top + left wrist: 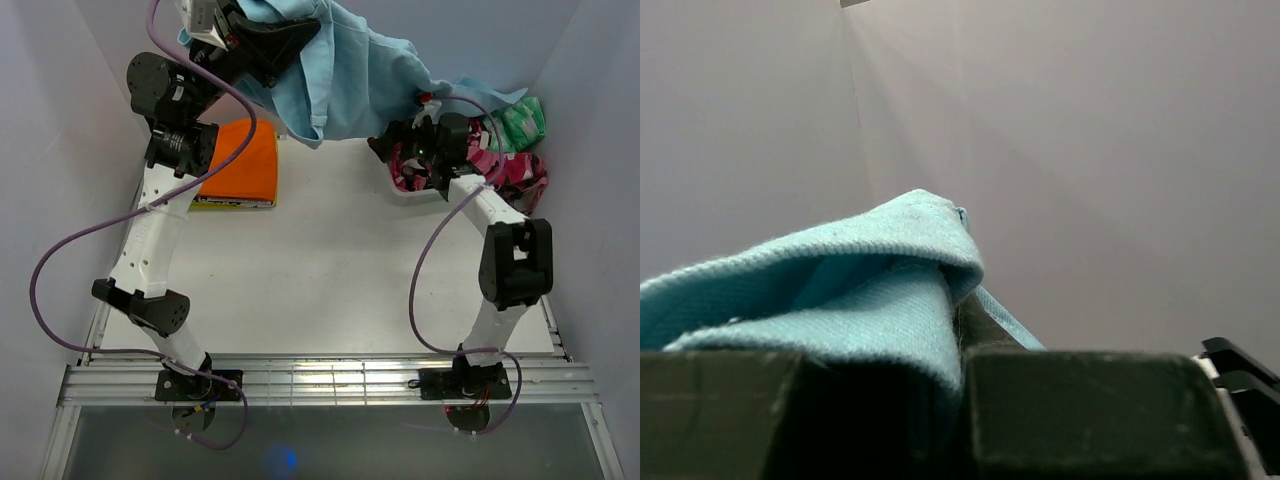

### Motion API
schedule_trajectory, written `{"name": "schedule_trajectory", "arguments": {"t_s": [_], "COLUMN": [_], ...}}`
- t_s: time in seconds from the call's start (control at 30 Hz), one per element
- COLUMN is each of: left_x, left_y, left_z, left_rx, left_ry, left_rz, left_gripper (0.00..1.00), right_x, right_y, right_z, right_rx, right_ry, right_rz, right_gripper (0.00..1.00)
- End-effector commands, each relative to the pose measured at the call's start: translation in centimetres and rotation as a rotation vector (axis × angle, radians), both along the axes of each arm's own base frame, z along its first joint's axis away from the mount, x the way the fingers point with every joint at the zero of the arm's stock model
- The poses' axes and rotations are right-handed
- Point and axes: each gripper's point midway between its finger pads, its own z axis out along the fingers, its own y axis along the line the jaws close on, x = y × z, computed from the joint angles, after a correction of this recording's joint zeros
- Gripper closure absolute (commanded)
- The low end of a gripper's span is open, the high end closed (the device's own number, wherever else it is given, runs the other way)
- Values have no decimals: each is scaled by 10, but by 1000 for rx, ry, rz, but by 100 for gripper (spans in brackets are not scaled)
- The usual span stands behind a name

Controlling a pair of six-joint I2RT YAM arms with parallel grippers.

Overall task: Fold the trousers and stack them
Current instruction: Move the trousers to the center of the board

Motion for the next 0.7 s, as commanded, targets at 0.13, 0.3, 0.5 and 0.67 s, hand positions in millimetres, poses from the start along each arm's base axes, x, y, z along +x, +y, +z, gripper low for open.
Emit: {"name": "schedule_trajectory", "arguments": {"t_s": [0.13, 0.3, 0.5, 0.67], "left_x": [-95, -89, -82, -89], "left_y": [39, 40, 44, 53], "left_z": [57, 36, 21, 32], "left_rx": [-89, -63, -44, -54], "left_ry": [-234, -184, -175, -220], "left_rz": [-12, 17, 80, 125], "left_gripper": [100, 100, 100, 100], "right_x": [101, 103, 55, 7], "right_y": [-32, -68, -107, -124], "right_z": [164, 272, 360, 397], "right_rx": [182, 257, 347, 376], "right_ry": [-379, -642, -861, -946], "right_rz": [-278, -395, -469, -463], "right_gripper": [5, 8, 6, 4]}}
